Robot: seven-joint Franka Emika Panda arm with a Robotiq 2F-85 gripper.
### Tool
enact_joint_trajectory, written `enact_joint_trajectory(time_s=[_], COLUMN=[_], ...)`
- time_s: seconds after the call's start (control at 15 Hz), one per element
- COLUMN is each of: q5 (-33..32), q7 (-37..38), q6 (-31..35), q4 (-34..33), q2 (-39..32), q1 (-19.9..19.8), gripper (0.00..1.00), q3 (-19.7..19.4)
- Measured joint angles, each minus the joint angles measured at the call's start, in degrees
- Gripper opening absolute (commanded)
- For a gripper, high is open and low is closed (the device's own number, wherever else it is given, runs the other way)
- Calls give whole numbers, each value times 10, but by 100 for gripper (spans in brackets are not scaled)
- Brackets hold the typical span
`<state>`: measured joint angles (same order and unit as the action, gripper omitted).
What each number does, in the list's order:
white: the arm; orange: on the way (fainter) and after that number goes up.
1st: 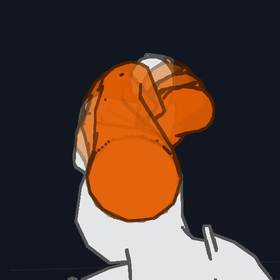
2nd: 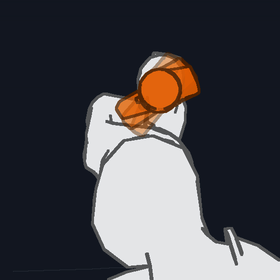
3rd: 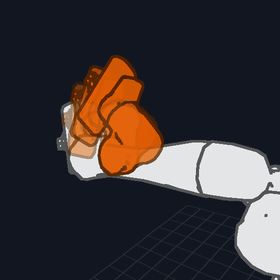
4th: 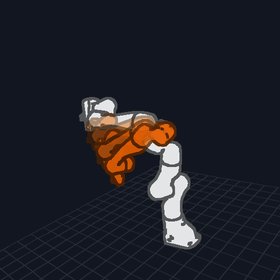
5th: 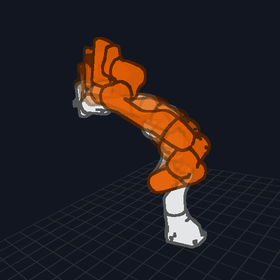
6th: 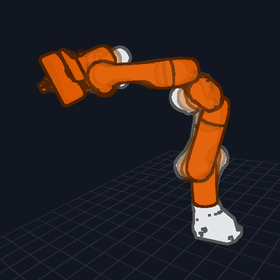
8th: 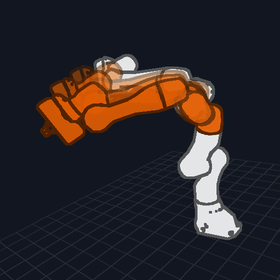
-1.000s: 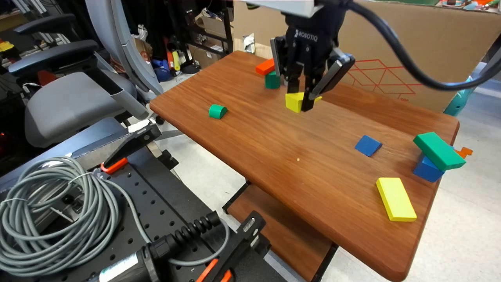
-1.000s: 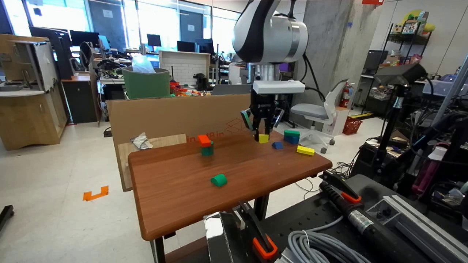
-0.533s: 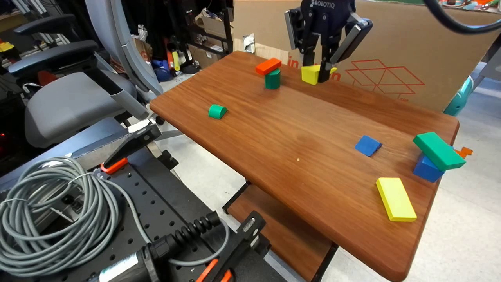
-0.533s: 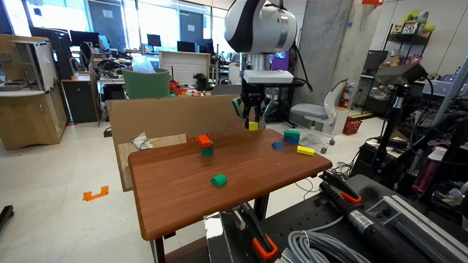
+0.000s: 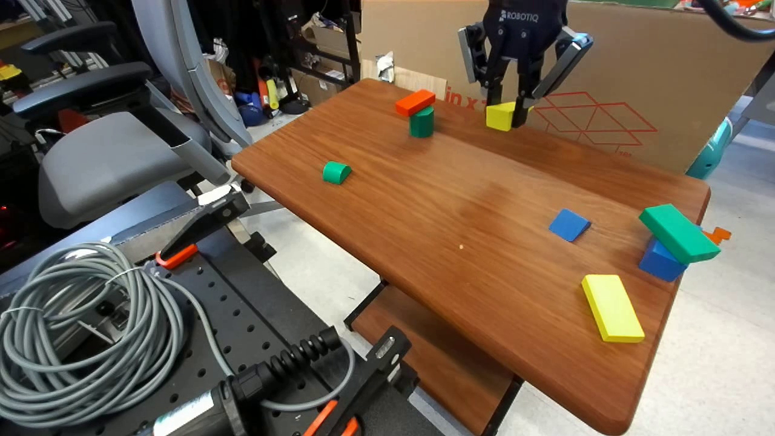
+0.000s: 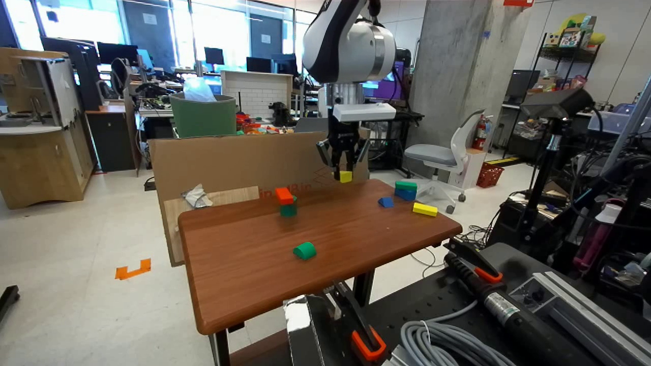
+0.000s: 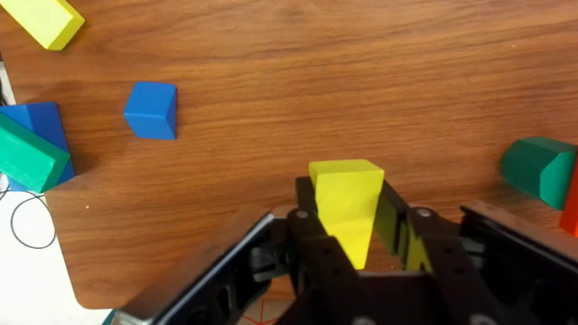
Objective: Move the yellow block on the left backwards
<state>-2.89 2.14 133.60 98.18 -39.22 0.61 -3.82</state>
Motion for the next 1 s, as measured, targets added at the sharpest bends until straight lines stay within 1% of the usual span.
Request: enact_joint_trajectory(time_s=[0.47,0.87,0.93,1.0], q5=[-7,-11,-13,-14], q7=[-56,-77,-78,-81], q6=[-39,-78,-83,-87], q4=[-79,-147,-155,-162], q2=[-78,-133,-140,-145], q1=[-3,-4,-4,-4], gripper=[10,10,60,61], q3=[0,0,0,-1])
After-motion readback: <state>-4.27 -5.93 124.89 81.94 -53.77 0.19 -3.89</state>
